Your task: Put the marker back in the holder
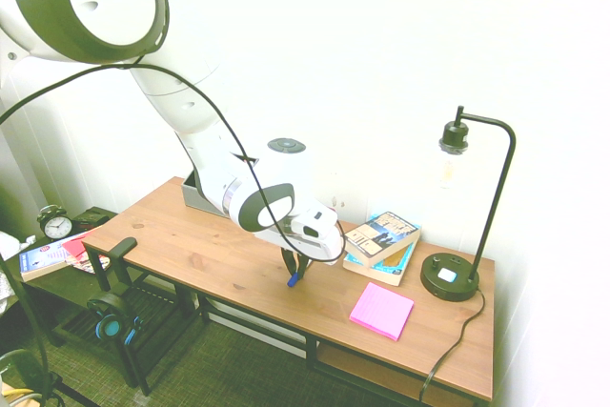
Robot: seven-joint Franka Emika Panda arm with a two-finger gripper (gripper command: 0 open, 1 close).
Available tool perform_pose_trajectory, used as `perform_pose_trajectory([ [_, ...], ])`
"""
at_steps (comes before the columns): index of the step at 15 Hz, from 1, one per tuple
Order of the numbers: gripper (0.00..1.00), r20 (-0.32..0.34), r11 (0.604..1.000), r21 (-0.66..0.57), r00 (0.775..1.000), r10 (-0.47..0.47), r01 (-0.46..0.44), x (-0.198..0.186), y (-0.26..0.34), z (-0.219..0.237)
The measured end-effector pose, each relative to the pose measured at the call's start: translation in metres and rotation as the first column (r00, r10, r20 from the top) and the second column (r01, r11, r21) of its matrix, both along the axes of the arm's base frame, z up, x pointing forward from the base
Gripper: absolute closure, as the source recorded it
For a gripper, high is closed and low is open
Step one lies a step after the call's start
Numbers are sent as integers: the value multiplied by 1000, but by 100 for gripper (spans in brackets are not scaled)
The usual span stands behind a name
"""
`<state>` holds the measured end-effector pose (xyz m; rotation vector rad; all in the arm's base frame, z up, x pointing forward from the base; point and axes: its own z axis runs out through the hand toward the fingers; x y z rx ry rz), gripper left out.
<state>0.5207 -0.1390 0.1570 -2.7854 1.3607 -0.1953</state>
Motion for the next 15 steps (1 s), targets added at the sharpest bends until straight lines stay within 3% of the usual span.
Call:
perform_pose_trajectory([
  [3,100,-38,998,57,999,-30,33,6,8,7],
  [7,100,-186,966,248,982,-28,75,12,74,92],
  [12,100,-347,867,471,938,12,163,48,213,219],
  [15,100,-437,791,541,899,-27,287,87,267,231],
])
